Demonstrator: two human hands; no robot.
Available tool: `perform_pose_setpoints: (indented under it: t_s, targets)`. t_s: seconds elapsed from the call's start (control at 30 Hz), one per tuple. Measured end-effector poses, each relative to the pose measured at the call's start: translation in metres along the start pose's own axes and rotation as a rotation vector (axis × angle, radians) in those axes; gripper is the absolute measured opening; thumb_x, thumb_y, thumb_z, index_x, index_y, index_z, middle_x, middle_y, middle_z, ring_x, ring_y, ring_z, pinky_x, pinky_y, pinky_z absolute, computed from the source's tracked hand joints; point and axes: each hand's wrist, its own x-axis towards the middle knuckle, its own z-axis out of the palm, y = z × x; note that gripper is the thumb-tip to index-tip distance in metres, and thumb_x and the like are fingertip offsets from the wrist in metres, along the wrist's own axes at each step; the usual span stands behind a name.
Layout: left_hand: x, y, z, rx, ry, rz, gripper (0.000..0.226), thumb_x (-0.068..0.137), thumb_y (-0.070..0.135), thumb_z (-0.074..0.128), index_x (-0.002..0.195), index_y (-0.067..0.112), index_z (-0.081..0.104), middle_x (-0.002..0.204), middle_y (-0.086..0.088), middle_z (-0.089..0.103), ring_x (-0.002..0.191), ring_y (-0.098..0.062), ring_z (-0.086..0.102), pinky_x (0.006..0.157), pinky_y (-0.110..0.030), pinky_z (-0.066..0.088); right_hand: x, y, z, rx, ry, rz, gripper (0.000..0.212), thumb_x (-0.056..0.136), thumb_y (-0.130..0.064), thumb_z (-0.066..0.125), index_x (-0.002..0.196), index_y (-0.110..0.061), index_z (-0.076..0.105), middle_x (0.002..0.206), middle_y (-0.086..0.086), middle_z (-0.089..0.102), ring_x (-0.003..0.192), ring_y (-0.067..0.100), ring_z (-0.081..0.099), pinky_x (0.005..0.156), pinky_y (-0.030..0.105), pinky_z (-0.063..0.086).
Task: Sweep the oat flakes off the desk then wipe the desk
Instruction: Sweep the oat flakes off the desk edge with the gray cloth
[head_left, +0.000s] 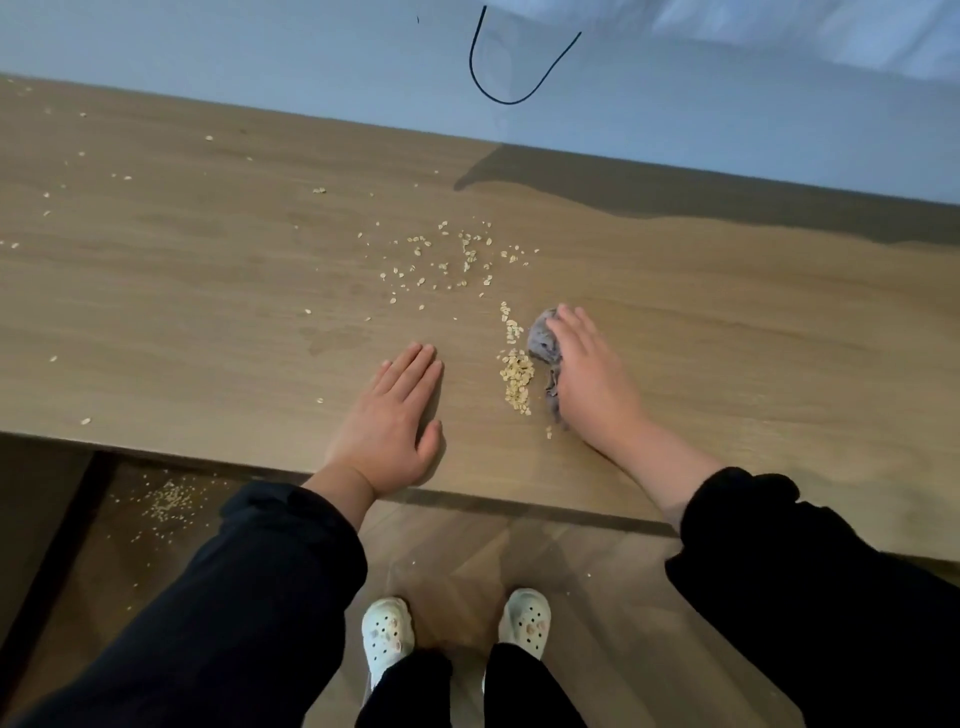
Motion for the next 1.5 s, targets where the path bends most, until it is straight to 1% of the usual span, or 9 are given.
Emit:
perform_pose_setpoints:
  t_s: [0.13,0.27,0.43,0.57,0.8,1.0,1.23,1.37,1.5]
  targets:
    - [-0.001,0.002,-0.004,0.058,-0.020,0.033,0.068,0.087,0.037,0.029,0.146,0.005,0.036,0.156,-0.010,0.028,0.147,-0.024,0.014,0.119,-0.044,0.006,-0.038,0.042,-0.012,0.067,0.175,0.322,0.059,0.092,0.004,0.038,0.149,-0.007,0.029,0.160,0.010,0.021,0.149,0.023,0.014,0.122,0.039,0.013]
    - [-0.010,0.002,-0.013,0.192,-0.007,0.075,0.060,0.088,0.032,0.029,0.142,0.010,0.044,0.153,-0.011,0.035,0.144,-0.028,0.022,0.111,-0.060,0.012,-0.070,0.024,0.001,0.008,0.298,0.507,0.053,0.094,-0.004,0.039,0.146,-0.001,0.034,0.156,0.015,0.028,0.147,0.029,0.020,0.121,0.041,0.017]
    - [-0.036,-0.058,-0.036,0.171,0.021,-0.068,0.063,0.091,0.034,0.024,0.149,0.013,0.030,0.159,-0.010,0.021,0.148,-0.026,0.008,0.116,-0.054,0.007,-0.056,-0.031,0.019,0.003,0.338,0.685,0.057,0.091,-0.007,0.042,0.147,-0.001,0.032,0.157,0.016,0.026,0.147,0.032,0.017,0.120,0.045,0.020]
    - [-0.039,-0.108,-0.045,0.156,-0.014,-0.193,0.067,0.088,0.032,0.021,0.150,0.009,0.029,0.159,-0.011,0.018,0.148,-0.027,0.008,0.117,-0.053,0.011,-0.027,-0.079,0.031,-0.004,0.277,0.628,0.064,0.093,-0.013,0.050,0.151,-0.004,0.025,0.160,0.013,0.021,0.149,0.029,0.012,0.121,0.043,0.017]
    - [-0.032,-0.120,-0.045,0.058,-0.018,-0.184,0.077,0.083,0.041,0.007,0.153,0.010,0.019,0.161,-0.005,0.009,0.149,-0.020,0.000,0.119,-0.040,0.001,-0.018,-0.102,0.035,0.019,0.165,0.407,0.072,0.092,-0.006,0.048,0.155,-0.012,0.013,0.163,0.004,0.007,0.150,0.020,0.002,0.123,0.039,0.009]
    - [-0.032,-0.119,-0.043,0.056,-0.009,-0.247,0.072,0.086,0.034,0.015,0.153,0.007,0.015,0.161,-0.005,0.007,0.149,-0.019,-0.003,0.120,-0.042,-0.001,-0.021,-0.044,0.009,0.066,0.305,0.711,0.067,0.089,-0.001,0.052,0.150,-0.001,0.024,0.159,0.016,0.018,0.149,0.028,0.010,0.122,0.040,0.014]
    - [-0.031,-0.120,-0.036,0.133,-0.049,-0.389,0.073,0.087,0.036,0.011,0.153,0.009,-0.001,0.162,-0.004,-0.007,0.147,-0.019,-0.015,0.118,-0.049,-0.004,0.034,-0.072,0.007,0.014,0.225,0.319,0.054,0.088,-0.002,0.050,0.141,-0.003,0.041,0.157,0.011,0.028,0.148,0.025,0.015,0.122,0.036,0.007]
    - [-0.030,-0.120,-0.037,0.156,-0.079,-0.388,0.067,0.095,0.035,0.016,0.153,0.010,-0.005,0.161,-0.004,-0.013,0.147,-0.021,-0.018,0.119,-0.051,-0.003,0.032,-0.069,0.014,0.019,0.129,0.115,0.058,0.097,0.001,0.037,0.152,-0.012,0.026,0.161,0.002,0.019,0.149,0.016,0.011,0.121,0.029,0.005]
    - [-0.030,-0.119,-0.036,0.167,-0.090,-0.388,0.065,0.095,0.037,0.015,0.153,0.016,-0.008,0.160,-0.002,-0.015,0.146,-0.022,-0.020,0.118,-0.051,-0.005,0.026,-0.035,0.002,-0.014,0.108,0.124,0.060,0.095,0.003,0.037,0.152,-0.014,0.028,0.160,0.002,0.020,0.148,0.018,0.015,0.122,0.038,0.012]
